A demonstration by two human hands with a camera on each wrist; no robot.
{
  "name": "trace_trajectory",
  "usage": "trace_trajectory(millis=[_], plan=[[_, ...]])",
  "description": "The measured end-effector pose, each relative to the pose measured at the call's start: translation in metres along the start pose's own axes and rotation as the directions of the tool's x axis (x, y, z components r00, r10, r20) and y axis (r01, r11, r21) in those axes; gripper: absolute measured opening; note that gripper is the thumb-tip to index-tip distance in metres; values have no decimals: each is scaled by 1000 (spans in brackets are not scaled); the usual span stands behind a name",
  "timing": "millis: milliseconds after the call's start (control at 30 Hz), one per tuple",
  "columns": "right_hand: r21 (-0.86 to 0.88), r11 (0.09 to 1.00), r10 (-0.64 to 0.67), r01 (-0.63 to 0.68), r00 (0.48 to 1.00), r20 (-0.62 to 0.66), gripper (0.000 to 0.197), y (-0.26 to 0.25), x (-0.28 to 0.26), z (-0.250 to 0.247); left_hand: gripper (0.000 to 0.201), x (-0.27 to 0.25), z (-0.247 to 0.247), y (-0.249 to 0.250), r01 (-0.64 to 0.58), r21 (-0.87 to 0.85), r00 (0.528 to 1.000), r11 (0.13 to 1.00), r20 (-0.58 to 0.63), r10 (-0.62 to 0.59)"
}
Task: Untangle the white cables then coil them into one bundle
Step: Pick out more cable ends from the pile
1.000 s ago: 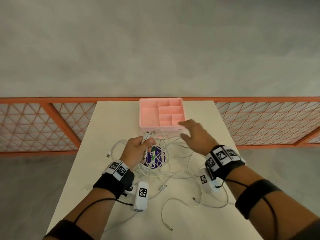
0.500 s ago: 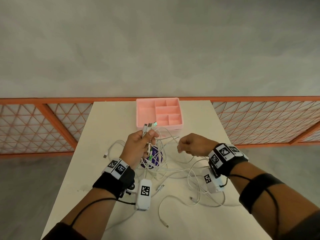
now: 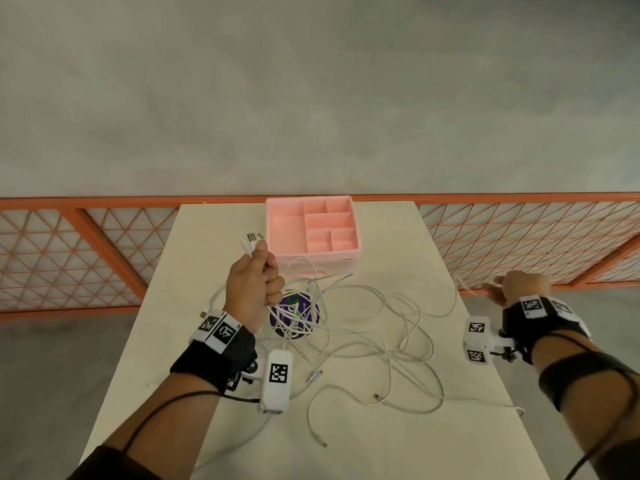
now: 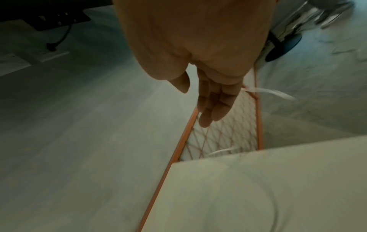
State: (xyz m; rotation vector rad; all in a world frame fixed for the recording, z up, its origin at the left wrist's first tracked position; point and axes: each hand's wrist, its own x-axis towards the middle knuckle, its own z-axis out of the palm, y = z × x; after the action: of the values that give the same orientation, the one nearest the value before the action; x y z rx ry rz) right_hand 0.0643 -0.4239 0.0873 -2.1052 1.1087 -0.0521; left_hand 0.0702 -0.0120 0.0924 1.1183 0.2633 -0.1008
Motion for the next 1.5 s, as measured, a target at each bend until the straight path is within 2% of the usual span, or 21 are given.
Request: trace_trajectory(millis=[33, 67, 133, 167, 233, 300, 333, 367, 400, 467, 633, 767, 933, 1100, 1133, 1200, 1267, 1333, 1367, 1433, 1500], plan=[[172, 985, 8, -17, 998, 54, 35, 0, 0, 9, 41, -1, 5, 2, -4, -11, 1000, 1000, 14, 4], [408, 912, -2, -47, 993, 118, 35, -4, -9, 18, 41, -1, 10, 4, -10, -21, 999, 1000, 31, 10], [541, 832, -248, 121, 954, 168, 31, -19, -38, 42, 41, -2, 21, 10, -20, -47, 997, 999, 67, 23], [525, 811, -407, 257, 893, 192, 28, -30, -60, 58, 41, -3, 28, 14, -23, -67, 996, 997, 81, 29], [446, 721, -687, 530, 631, 361, 23, -51, -111, 86, 42, -3, 40, 21, -31, -124, 994, 992, 100, 43], [400, 624, -739, 671, 340, 582, 22, -65, -159, 111, 43, -1, 49, 29, -54, -181, 993, 982, 98, 73], [384, 593, -720, 707, 253, 646, 20, -69, -179, 120, 43, 0, 51, 34, -74, -197, 992, 978, 91, 93], [375, 568, -715, 733, 213, 666, 20, -71, -192, 130, 43, 2, 49, 40, -96, -206, 990, 974, 82, 115], [357, 540, -725, 762, 205, 658, 23, -71, -199, 136, 44, 5, 45, 45, -117, -211, 988, 970, 71, 134], [265, 491, -745, 830, 242, 622, 31, -69, -193, 135, 44, 12, 28, 55, -144, -225, 987, 964, 33, 155], [39, 481, -678, 876, 343, 650, 47, -54, -134, 104, 44, 27, -28, 61, -142, -263, 988, 954, -93, 121], [-141, 515, -634, 846, 486, 601, 49, -39, -75, 63, 45, 32, -60, 52, -142, -193, 980, 971, -165, 110], [-381, 604, -512, 700, 707, 488, 40, -6, -5, 6, 44, 28, -81, 29, -97, -58, 970, 994, -227, 81], [-589, 620, -442, 519, 851, 284, 40, 22, 32, -27, 40, 27, -65, 2, -30, 102, 978, 994, -204, 51], [-612, 632, -448, 476, 868, 213, 45, 26, 36, -32, 40, 26, -62, -2, -28, 147, 979, 989, -194, 57], [-653, 619, -508, 436, 856, 90, 56, 35, 39, -37, 39, 22, -58, -12, 3, 237, 987, 971, -154, 34], [-659, 627, -528, 416, 849, 33, 56, 46, 41, -30, 40, 16, -56, -26, 66, 376, 995, 924, -90, -35], [-699, 603, -476, 385, 877, 72, 48, 62, 36, -10, 40, 9, -54, -42, 111, 496, 993, 861, -27, -113], [-751, 547, -453, 370, 885, 106, 42, 70, 31, 4, 40, 5, -52, -49, 125, 517, 990, 847, -5, -143], [-823, 432, -434, 370, 885, 170, 38, 88, 20, 30, 40, -2, -46, -57, 147, 500, 983, 853, 18, -181], [-838, 389, -374, 383, 897, 236, 42, 104, 8, 53, 39, -7, -41, -60, 165, 476, 978, 864, 31, -204]])
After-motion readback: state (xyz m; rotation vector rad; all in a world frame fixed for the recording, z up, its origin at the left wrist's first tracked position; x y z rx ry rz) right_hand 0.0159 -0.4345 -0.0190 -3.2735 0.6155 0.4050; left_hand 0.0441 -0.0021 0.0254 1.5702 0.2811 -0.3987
